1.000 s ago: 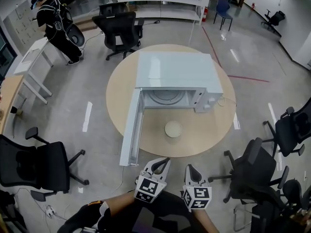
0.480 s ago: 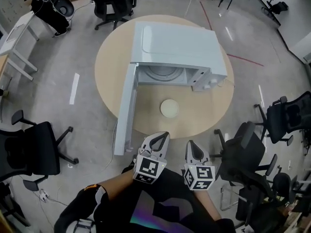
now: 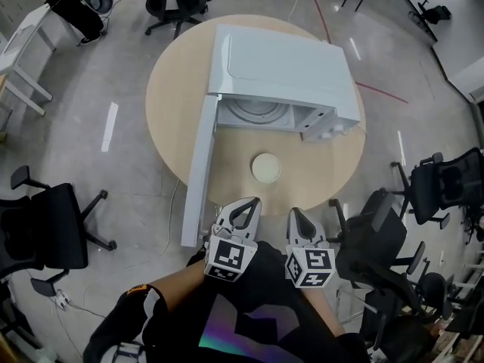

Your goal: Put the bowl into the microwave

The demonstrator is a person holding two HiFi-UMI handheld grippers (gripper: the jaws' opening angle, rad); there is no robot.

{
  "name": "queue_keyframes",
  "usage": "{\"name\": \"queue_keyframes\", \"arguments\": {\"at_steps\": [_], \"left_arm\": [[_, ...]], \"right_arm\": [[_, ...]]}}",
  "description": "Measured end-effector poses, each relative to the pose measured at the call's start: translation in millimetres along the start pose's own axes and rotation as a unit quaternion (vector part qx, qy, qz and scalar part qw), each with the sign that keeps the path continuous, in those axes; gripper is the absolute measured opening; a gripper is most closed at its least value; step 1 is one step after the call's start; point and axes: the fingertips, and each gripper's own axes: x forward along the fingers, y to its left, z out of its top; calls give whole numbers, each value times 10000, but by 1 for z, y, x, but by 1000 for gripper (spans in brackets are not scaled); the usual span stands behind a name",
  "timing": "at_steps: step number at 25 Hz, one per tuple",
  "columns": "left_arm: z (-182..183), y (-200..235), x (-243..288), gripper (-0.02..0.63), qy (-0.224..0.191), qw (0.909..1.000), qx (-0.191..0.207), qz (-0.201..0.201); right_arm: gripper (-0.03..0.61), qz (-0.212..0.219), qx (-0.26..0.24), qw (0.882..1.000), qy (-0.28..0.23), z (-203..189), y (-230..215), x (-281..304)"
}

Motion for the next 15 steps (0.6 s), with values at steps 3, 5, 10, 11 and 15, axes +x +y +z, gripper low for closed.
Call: {"name": "queue_keyframes", "arguments": {"at_steps": [3,5,10,11,15], "left_arm": [[-3,2,6,46,39,9999,-54,80],[-4,2,10,46,56,9998,-66,171],[2,8,23,46,82,9985,-39,535],[4,9,25,46,77,9982,-32,590],[8,12,33,46,125,9961,-51,871]], "right_arm": [[15,61,4,10000,4,0,-6,6],[15,126,5,9999,14,0,-12,10],[15,466,-26,9989,26,5,-24,29],[15,552,-48,9985,29,8,-25,33],[15,904,-149,9958,59,17,-30,48]]}}
